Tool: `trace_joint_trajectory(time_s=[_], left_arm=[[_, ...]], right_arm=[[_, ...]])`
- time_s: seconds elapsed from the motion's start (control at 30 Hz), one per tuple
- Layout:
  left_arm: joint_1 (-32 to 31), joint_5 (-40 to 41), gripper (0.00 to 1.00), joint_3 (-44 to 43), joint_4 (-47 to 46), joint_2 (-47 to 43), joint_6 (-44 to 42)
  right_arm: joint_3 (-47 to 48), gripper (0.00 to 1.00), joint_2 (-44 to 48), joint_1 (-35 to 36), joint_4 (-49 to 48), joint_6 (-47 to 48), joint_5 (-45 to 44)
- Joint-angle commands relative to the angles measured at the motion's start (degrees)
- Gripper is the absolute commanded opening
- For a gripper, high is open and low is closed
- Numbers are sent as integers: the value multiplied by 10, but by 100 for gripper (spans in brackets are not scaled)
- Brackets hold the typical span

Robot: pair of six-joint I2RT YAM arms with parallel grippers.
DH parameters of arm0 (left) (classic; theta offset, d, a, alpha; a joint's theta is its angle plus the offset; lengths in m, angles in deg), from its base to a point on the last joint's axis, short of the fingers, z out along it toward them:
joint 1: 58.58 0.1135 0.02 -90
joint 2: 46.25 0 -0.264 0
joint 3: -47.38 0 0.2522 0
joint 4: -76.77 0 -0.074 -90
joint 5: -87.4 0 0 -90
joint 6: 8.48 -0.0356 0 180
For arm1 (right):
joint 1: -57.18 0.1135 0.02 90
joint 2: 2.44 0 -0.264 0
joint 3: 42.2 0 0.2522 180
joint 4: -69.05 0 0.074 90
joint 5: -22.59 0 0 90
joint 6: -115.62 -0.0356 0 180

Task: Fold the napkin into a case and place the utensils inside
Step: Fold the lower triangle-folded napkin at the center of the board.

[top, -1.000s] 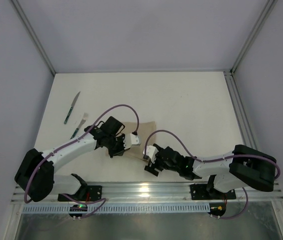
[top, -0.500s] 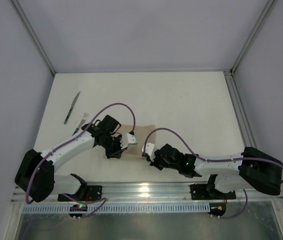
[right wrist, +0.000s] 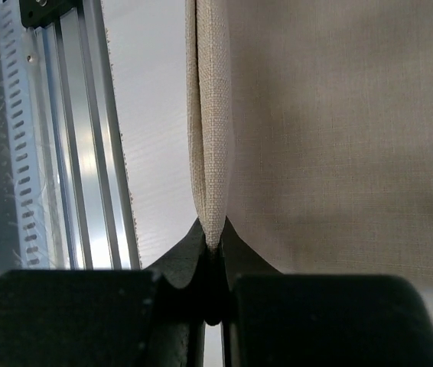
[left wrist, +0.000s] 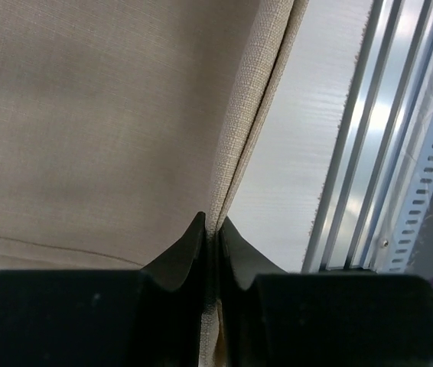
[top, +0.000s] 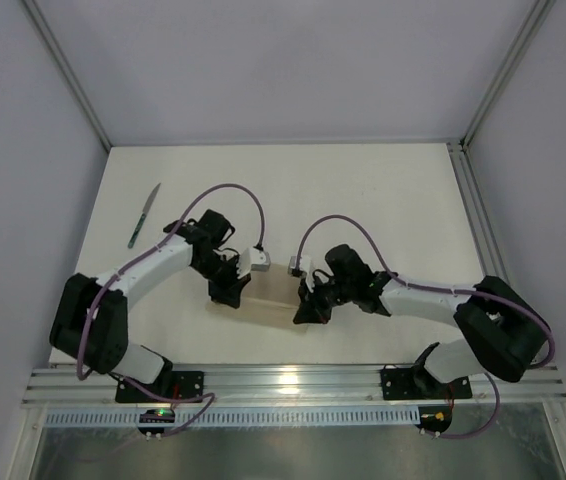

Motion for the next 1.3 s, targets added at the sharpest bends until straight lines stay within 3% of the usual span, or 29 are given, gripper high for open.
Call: trace_joint_trajectory(time_s=[0.0,0.23,0.33,0.37,0.43,0.47,0.5,0.77,0.87,0.93,1.03,1.17,1.27], left_arm=[[11,5,12,-44,0,75,-12],[27,20,16,-92,-28,173,0],[34,21,18,-97,-43,182,9],[35,19,17,-98,-45,182,10],[36,13,10,-98,-51,181,11],[36,11,7,-95,-54,176,11],[36,10,0,-92,-58,175,12],[47,-4,0,-65,-82,146,20],[49,-7,0,-56,-88,131,20],[49,-11,0,-51,-89,124,20],[52,-18,0,-47,-86,120,18],[61,-34,0,-43,-85,115,18],[76,-56,0,-46,-81,108,18]], right_arm=[[29,4,-69,-42,27,-4,105],[64,4,-151,-93,23,-36,104],[60,11,-150,-101,8,-50,96],[60,21,-148,-105,7,-51,95],[55,31,-143,-106,6,-54,88],[54,44,-135,-107,8,-54,84],[53,48,-129,-107,8,-54,83],[90,54,-32,-138,81,-108,57],[121,45,-35,-139,97,-102,25],[120,29,-48,-140,61,-133,22],[124,15,-86,-140,-4,-181,4],[120,4,-147,-139,-77,-232,-27],[130,4,-198,-139,-73,-250,-34]])
